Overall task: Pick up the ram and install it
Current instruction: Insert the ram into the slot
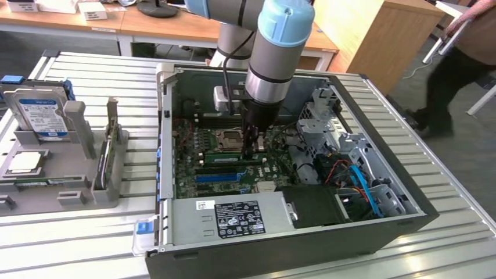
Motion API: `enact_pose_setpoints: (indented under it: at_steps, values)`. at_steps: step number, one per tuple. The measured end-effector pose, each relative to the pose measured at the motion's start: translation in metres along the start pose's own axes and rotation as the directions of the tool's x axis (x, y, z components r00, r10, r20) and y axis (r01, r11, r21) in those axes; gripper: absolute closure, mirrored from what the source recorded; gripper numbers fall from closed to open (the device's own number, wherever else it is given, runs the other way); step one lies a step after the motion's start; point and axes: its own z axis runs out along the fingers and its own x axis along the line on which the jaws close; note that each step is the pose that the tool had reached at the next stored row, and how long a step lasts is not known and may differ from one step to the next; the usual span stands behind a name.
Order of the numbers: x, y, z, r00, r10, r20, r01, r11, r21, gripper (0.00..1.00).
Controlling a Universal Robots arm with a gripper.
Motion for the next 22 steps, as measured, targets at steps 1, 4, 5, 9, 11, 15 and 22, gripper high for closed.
enact_pose_setpoints:
  at_steps: [1, 4, 5, 9, 11, 15, 22]
  values:
    - [0.000, 0.0000, 0.0000, 1.0000, 0.000, 0.0000, 0.000, 1.0000, 0.0000, 0.76]
    - [0.000, 0.0000, 0.0000, 1.0000, 0.000, 0.0000, 0.000, 1.0000, 0.0000, 0.69]
    - [0.000, 0.0000, 0.0000, 1.0000, 0.000, 0.0000, 0.000, 1.0000, 0.0000, 0.63]
    - [0.000, 0.0000, -0.0003, 1.0000, 0.000, -0.0001, 0.000, 1.0000, 0.0000, 0.63]
    - [0.000, 0.0000, -0.0040, 1.0000, 0.000, 0.0001, 0.000, 1.0000, 0.0000, 0.63]
    - [0.000, -0.0001, -0.0151, 1.0000, 0.000, 0.0000, 0.000, 1.0000, 0.0000, 0.63]
    - [0.000, -0.0002, -0.0333, 1.0000, 0.000, 0.0000, 0.000, 1.0000, 0.0000, 0.63]
